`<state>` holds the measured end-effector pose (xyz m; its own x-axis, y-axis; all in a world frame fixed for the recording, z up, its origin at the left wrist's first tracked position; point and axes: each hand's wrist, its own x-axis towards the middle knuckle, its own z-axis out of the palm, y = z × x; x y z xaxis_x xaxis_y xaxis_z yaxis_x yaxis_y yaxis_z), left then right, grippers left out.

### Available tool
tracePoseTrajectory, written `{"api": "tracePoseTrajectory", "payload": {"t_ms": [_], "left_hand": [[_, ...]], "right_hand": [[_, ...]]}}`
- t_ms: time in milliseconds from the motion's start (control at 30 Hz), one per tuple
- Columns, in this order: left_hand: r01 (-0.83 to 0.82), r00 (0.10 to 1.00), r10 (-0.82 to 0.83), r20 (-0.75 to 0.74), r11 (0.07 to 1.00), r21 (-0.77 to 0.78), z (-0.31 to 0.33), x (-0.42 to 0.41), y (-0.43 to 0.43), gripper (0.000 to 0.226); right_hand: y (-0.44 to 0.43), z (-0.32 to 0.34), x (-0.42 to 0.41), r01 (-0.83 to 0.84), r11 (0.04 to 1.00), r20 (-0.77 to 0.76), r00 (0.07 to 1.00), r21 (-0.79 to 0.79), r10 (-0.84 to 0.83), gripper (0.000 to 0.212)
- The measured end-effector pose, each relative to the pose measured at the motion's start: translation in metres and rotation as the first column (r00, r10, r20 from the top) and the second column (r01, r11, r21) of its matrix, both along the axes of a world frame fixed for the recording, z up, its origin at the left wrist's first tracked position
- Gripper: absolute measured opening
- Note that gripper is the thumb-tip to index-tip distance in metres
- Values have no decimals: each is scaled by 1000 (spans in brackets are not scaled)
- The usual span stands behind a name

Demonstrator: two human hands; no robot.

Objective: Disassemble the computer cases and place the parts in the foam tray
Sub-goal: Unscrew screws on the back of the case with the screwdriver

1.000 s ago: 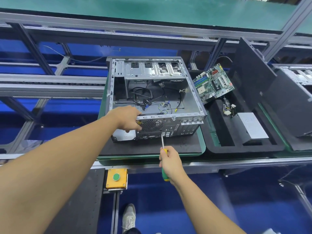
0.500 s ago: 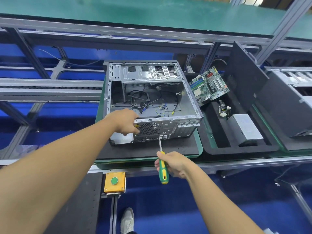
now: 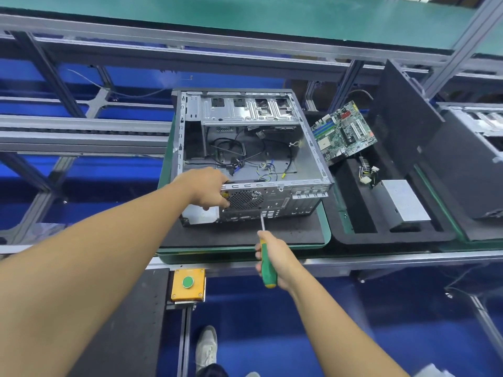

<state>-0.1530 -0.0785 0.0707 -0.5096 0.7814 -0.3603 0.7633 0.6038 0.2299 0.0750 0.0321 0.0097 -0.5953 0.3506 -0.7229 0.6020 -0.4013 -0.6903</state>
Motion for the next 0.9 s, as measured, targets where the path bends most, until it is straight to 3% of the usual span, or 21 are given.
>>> {"api": "tracePoseTrajectory", "payload": {"t_ms": [67,133,267,400,533,600,667,767,900], "left_hand": [[-1,1000,1,2,1000,14,1,1,0,17],[1,1000,-1,4,1000,20,1,1,0,17],[-1,1000,2,-4,1000,12,0,1,-1,17],[3,1000,-3,-11,1000,14,1,1,-1,18],[2,1000,-2,3,1000,14,0,1,-1,18],[-4,1000,4,-3,1000,13,0,0,0,19],[-5,1000,5,2,1000,14,0,0,0,19],[-4,1000,4,3,1000,11,0,1,-1,19],[0,1000,0,-9,1000,5,0,0,0,20]], "right_hand": [[8,4,1,27,985,-6,1000,-170,-28,39],[14,3,3,35,979,-70,996,-200,-50,33],[9,-7,10,-28,998,-111,993,61,34,22],[1,-11,10,-29,987,-41,999,160,36,28],[8,1,5,-14,985,-30,1000,-170,9,35],[12,3,7,-23,971,-56,998,-239,10,40],[13,0,11,-46,991,-81,996,-124,36,33],[11,-9,17,-32,981,-60,997,191,44,21],[11,-8,14,-72,982,-12,997,173,75,25]]}}
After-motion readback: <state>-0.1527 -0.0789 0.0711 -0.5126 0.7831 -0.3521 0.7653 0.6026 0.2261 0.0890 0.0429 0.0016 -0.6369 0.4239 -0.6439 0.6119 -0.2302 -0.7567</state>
